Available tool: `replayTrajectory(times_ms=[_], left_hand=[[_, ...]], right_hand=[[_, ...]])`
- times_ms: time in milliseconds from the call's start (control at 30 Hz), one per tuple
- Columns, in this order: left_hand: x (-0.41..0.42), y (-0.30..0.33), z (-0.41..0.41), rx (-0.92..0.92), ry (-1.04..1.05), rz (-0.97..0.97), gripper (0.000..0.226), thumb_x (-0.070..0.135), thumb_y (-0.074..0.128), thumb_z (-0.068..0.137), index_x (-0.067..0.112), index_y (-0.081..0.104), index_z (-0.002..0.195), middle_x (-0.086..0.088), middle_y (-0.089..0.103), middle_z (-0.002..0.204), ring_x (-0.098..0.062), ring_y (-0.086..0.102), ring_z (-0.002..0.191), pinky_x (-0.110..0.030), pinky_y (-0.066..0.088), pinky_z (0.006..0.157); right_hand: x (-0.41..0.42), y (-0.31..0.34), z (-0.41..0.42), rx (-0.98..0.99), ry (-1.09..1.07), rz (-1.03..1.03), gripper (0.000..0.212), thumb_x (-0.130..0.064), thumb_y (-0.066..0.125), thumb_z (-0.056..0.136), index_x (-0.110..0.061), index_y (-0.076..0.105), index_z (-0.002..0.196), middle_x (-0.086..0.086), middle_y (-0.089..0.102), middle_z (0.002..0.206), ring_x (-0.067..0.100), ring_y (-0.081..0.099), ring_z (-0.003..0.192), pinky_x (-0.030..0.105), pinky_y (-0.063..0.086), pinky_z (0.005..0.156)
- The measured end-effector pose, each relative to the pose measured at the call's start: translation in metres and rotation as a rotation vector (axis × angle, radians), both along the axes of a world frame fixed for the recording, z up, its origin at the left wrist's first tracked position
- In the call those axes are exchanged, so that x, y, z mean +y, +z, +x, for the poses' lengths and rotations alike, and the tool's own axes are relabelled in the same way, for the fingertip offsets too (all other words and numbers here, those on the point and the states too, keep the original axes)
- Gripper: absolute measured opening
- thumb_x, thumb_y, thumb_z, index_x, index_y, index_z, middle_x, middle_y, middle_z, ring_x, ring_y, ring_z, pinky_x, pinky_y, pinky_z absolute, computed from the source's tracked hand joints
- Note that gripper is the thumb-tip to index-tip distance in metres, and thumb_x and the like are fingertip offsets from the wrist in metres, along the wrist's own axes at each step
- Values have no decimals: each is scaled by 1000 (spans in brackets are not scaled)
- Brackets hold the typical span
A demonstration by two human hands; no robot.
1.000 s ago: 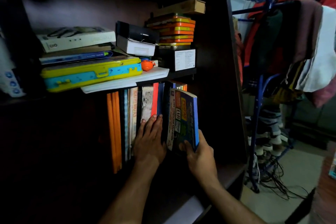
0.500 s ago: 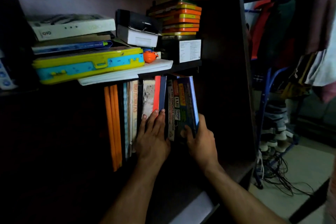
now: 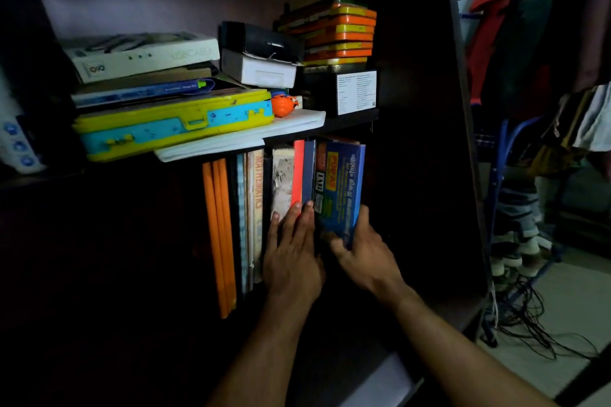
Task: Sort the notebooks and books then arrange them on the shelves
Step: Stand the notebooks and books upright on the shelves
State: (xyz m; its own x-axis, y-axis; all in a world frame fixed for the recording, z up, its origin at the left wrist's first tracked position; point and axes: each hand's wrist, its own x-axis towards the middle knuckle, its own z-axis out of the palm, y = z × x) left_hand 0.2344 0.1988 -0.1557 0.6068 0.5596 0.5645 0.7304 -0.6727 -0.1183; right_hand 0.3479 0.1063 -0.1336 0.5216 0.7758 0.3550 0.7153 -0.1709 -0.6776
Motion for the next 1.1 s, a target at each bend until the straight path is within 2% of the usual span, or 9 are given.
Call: replayTrajectory(times_ms=[167, 333, 433, 533, 667, 767, 833, 967, 1100], left_hand=[[-1, -1, 3, 17, 1, 22, 78, 50, 22, 94, 13, -11, 155, 1, -11, 168, -19, -12, 155, -46, -28, 116], [-2, -1, 6, -4, -6, -40, 77, 48, 32, 91, 13, 13, 157, -2, 12, 168, -22, 7, 156, -50, -9, 123], [-1, 0, 7, 27, -5, -42, 82, 49, 36, 94, 12, -1, 158, -1, -4, 169, -21, -7, 155, -49, -20, 120], [-4, 2, 5, 41, 0, -41, 81, 48, 29, 93, 12, -5, 157, -1, -6, 169, -20, -10, 155, -47, -27, 116], [-6, 4, 6, 33, 17, -90, 79, 52, 23, 90, 12, 23, 158, -3, 14, 168, -22, 8, 155, -49, -18, 121], [-6, 4, 8, 73, 0, -79, 77, 56, 25, 96, 18, 4, 161, -3, -9, 168, -22, -14, 154, -50, -28, 115], [-7, 6, 8, 99, -8, -98, 75, 55, 24, 99, 23, -5, 161, -3, -23, 165, -23, -27, 150, -51, -33, 111], [-18, 17, 10, 102, 23, -160, 72, 52, 30, 102, 25, -2, 161, -5, -20, 167, -24, -26, 151, -56, -15, 120], [-25, 25, 14, -79, -7, -163, 65, 45, 57, 95, 26, 35, 154, -7, 34, 158, -29, 32, 145, -49, 27, 114]], right_hand=[[5, -7, 4, -44, 4, 8, 48, -39, 55, 97, -30, 26, 134, 11, 67, 122, 35, 69, 99, 50, 58, 79], [7, -10, 7, -75, -2, 164, 56, -37, 58, 100, -25, 32, 148, 5, 62, 133, 24, 66, 110, 40, 56, 88], [7, -11, 9, -77, 13, 181, 70, -27, 69, 94, -27, 28, 151, 0, 49, 142, 14, 59, 118, 36, 54, 96], [4, -13, 10, -48, 6, 292, 55, -21, 71, 93, -26, 41, 139, -6, 55, 123, -6, 57, 96, 5, 45, 80], [6, -15, 11, -210, 29, 367, 34, -18, 67, 95, -15, 59, 128, -1, 61, 114, 8, 58, 100, 20, 49, 88], [9, -16, 11, -317, 102, 296, 38, -13, 63, 95, -8, 59, 133, 7, 63, 119, 19, 61, 107, 29, 50, 98], [8, -15, 7, -322, 187, 266, 41, -7, 63, 91, -9, 58, 132, 5, 61, 122, 14, 58, 109, 13, 41, 100], [3, -12, 3, -276, 286, 283, 41, -1, 62, 84, -12, 55, 123, -2, 46, 119, -3, 48, 104, 0, 31, 96], [1, -12, 7, -151, 129, 363, 53, -3, 64, 87, -14, 51, 136, 1, 47, 127, -4, 54, 96, 0, 39, 85]])
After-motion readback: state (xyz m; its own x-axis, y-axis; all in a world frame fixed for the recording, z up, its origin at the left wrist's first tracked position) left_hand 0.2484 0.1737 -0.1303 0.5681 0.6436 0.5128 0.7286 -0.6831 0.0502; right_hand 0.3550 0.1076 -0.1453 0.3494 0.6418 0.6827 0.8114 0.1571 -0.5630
